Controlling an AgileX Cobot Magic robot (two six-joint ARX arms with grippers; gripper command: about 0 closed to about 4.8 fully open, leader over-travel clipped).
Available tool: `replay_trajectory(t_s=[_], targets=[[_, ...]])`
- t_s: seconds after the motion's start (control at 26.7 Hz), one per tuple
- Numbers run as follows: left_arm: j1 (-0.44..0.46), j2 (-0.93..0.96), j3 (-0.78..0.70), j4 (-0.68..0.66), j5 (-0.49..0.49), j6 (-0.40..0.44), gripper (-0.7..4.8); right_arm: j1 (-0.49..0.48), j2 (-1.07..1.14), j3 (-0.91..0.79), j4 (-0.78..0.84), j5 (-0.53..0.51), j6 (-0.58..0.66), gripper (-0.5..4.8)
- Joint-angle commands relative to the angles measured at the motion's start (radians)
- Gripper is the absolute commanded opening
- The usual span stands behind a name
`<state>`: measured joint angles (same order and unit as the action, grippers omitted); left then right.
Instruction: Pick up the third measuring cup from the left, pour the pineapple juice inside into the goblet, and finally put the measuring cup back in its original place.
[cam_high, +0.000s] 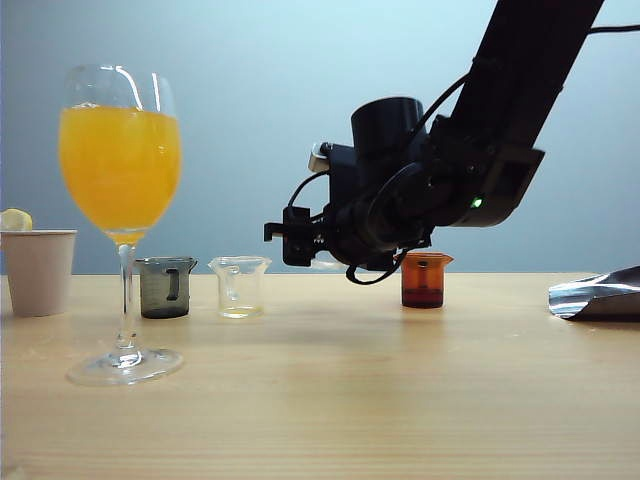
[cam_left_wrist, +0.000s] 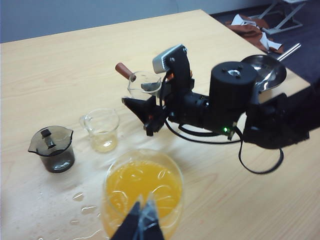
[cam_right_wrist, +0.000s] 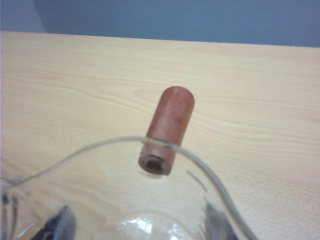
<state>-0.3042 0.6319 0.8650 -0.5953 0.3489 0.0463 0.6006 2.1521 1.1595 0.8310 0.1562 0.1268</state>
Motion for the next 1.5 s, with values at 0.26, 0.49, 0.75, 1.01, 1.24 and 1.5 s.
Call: replay_trajectory(t_s=[0.26,0.49,0.75,1.01,1.24,1.5], targets=[[0.0,0.004,-0.001,0.006,0.003,0.032,-0.06,-0.003,0.041,0.032,-0.055,0.003,-0.08,1.14],[0.0,0.005,-0.007,0.006,0.003,0.032,-0.06,-0.008,0.063,0.035,-0.076,0.002,-0.074,1.11],[0.0,0.004,-0.038,0.008,0.004,0.032,-0.05,-0.034,0.068,0.052,-0.076,-0.003,-0.074,1.11],[0.0,0.004,-0.038,0.008,0.004,0.032,-0.06,-0.036,0.074,0.06,-0.097,-0.006,-0.066,1.11],[0.0,0.004,-0.038,0.007,0.004,0.032,-0.06,-0.037,0.082,0.06,-0.101,-0.028,-0.064,1.13],[0.0,0.005,-0.038,0.007,0.003,0.032,-0.06,-0.037,0.082,0.06,-0.102,-0.097,-0.059,4.37]])
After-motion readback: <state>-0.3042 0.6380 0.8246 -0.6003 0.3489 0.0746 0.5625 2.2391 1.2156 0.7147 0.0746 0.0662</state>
